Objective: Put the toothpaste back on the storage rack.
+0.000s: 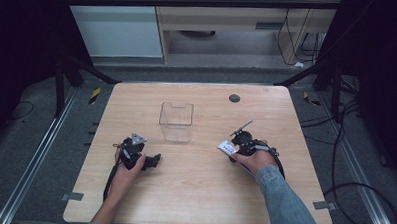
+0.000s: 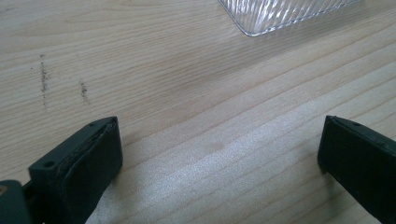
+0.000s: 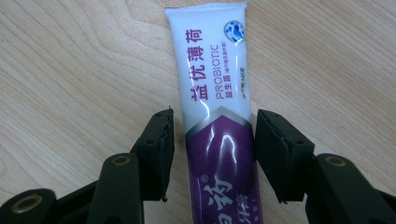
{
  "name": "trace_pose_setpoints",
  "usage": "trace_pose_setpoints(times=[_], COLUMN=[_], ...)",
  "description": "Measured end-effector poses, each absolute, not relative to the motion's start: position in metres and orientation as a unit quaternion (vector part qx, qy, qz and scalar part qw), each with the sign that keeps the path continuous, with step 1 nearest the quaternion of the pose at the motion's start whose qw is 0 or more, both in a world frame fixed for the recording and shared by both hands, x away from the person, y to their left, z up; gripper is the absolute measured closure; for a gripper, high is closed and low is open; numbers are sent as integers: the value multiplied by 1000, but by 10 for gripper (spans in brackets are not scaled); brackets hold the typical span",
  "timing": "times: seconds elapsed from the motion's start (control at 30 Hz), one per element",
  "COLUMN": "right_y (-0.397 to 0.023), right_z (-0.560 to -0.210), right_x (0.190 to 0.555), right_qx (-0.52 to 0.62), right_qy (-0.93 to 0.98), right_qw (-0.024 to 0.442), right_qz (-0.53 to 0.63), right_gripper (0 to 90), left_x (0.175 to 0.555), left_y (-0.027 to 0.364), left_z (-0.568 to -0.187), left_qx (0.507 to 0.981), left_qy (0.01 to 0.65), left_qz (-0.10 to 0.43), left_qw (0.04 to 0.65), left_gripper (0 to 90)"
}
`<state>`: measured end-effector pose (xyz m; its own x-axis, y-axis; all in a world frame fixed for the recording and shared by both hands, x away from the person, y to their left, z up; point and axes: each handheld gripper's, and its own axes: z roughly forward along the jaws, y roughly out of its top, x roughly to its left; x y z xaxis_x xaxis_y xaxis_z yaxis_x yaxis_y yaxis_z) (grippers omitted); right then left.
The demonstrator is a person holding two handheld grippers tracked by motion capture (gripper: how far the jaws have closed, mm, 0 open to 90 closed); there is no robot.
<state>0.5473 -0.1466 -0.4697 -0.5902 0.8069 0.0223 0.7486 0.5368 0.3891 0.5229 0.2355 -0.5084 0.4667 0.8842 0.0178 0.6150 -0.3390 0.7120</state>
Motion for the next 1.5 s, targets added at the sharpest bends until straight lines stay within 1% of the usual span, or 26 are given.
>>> trace_pose_setpoints(times=[0.3, 0.73, 0.83, 0.9, 1.1, 1.17, 1.2, 1.27, 1.33, 1.37, 1.4, 1.5], right_y=[-143, -142, -142, -142, -141, -142, -142, -143, -143, -144, -144, -144], right_z=[-465, -471, -471, -470, -470, -470, -470, -470, -470, -469, -469, -467], right_x=[553, 556, 556, 556, 556, 556, 556, 556, 556, 555, 555, 554], right_qx=[437, 436, 434, 429, 427, 426, 426, 430, 428, 431, 431, 432], right_qy=[880, 885, 885, 888, 889, 889, 889, 886, 887, 885, 885, 884], right_qw=[76, 71, 73, 74, 76, 77, 77, 77, 78, 78, 78, 78], right_qz=[172, 149, 151, 152, 149, 150, 150, 154, 155, 157, 157, 160], right_gripper=[478, 490, 509, 539, 564, 592, 592, 628, 638, 673, 673, 732], left_x=[523, 523, 523, 523, 523, 523, 523, 523, 523, 523, 523, 523], left_y=[235, 235, 235, 235, 235, 235, 235, 235, 235, 235, 235, 235], left_z=[-508, -508, -508, -508, -508, -508, -508, -508, -508, -508, -508, -508], left_qx=[791, 791, 792, 792, 791, 792, 792, 792, 792, 792, 792, 792], left_qy=[474, 474, 473, 473, 473, 473, 473, 473, 473, 473, 473, 473], left_qz=[206, 206, 206, 206, 206, 206, 206, 206, 206, 206, 206, 206], left_qw=[327, 327, 327, 327, 327, 327, 327, 327, 327, 327, 327, 326], left_gripper=[0, 0, 0, 0, 0, 0, 0, 0, 0, 0, 0, 0])
